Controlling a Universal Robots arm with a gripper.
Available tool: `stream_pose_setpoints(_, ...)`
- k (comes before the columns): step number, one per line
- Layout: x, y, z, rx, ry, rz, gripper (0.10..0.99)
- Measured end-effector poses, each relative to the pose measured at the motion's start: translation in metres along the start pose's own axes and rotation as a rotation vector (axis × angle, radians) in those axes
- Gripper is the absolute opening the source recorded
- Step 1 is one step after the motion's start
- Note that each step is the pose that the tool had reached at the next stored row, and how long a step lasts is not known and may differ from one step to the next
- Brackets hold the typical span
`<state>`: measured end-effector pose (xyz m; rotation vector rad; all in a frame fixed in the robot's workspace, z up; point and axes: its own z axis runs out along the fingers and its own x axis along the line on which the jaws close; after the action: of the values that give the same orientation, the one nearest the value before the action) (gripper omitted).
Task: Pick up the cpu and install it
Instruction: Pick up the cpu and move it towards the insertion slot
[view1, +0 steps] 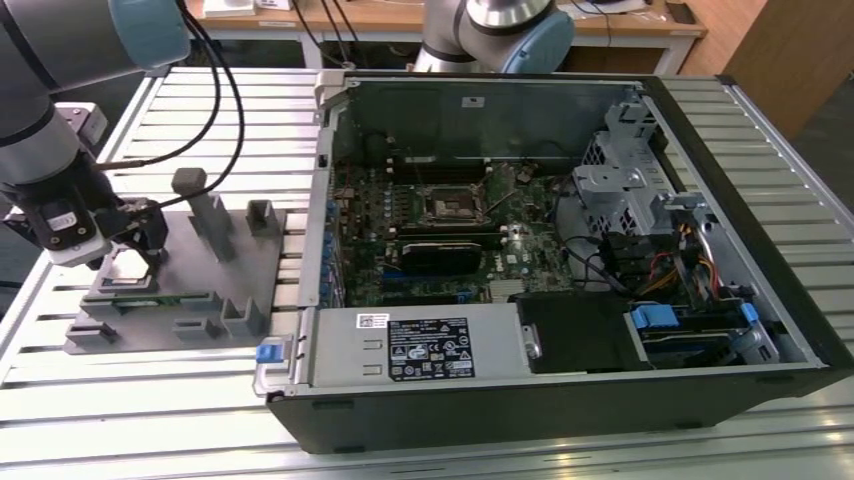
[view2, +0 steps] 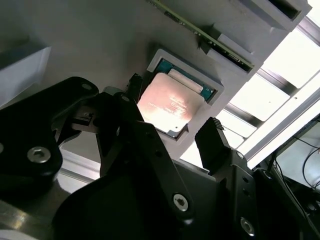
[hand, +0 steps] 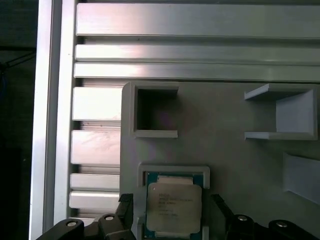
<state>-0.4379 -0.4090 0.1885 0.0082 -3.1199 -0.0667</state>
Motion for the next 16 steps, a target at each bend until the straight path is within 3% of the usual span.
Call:
stream_pose_setpoints(9,-0.0016,-0.0002,0.0037,0.0,0.0,0.0,0.71)
stream_pose_setpoints(12,-0.0016,-0.0002,0.0038,0.0,0.0,0.0,0.694)
stream_pose_setpoints(13,-0.0016,-0.0002,0.0039,0.0,-0.0003,0.0,0.627)
stream_pose_setpoints(16,-0.0015,-0.0002,0.0037,0.0,-0.0043,0.0,0.627)
